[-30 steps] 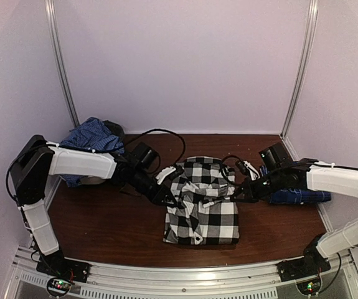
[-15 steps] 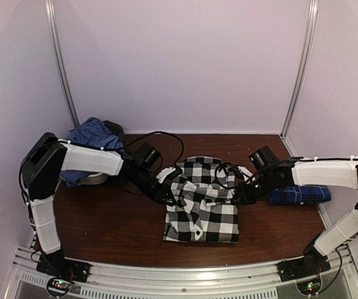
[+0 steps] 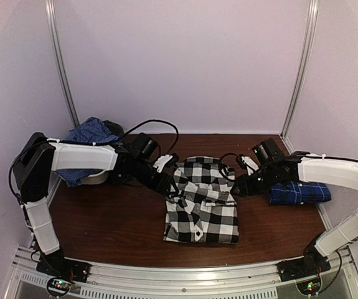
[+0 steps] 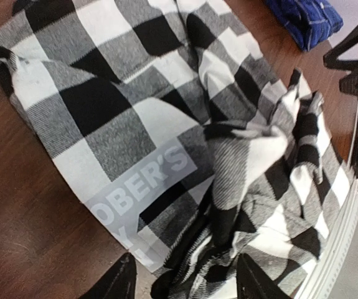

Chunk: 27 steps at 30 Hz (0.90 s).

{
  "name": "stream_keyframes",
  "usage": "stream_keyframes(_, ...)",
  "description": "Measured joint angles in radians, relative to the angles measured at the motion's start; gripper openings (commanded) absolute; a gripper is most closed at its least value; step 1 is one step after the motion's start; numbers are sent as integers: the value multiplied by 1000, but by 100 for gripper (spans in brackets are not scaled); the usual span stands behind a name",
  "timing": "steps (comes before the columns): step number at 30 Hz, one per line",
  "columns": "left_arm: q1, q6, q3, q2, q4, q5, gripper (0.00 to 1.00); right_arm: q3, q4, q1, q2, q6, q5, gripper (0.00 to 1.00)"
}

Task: Fold and stack the long sleeve shirts
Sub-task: Fold the rectangle-folded shirt at the center of the board, then smooth out the 2/3-rectangle-folded shirt at the center of the board.

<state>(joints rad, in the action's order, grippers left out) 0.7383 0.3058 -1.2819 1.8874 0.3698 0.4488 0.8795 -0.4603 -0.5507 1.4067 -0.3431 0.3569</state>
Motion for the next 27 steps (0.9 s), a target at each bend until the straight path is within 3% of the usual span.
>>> stream_keyframes(4, -1, 27, 38, -94, -70, -12, 61, -26, 12, -29, -93, -32, 3, 52)
stream_keyframes(11, 28, 143, 306, -260, -360, 80, 61, -200, 141, -192, -238, -171, 35, 53)
stream_keyframes(19, 163, 268, 391, -157, -594, 111, 58, -351, 375, -243, -156, -298, 92, 53)
stream_keyframes(27, 180, 362, 417, -27, -689, 18, 55, -355, 451, -221, -21, -270, 91, 53)
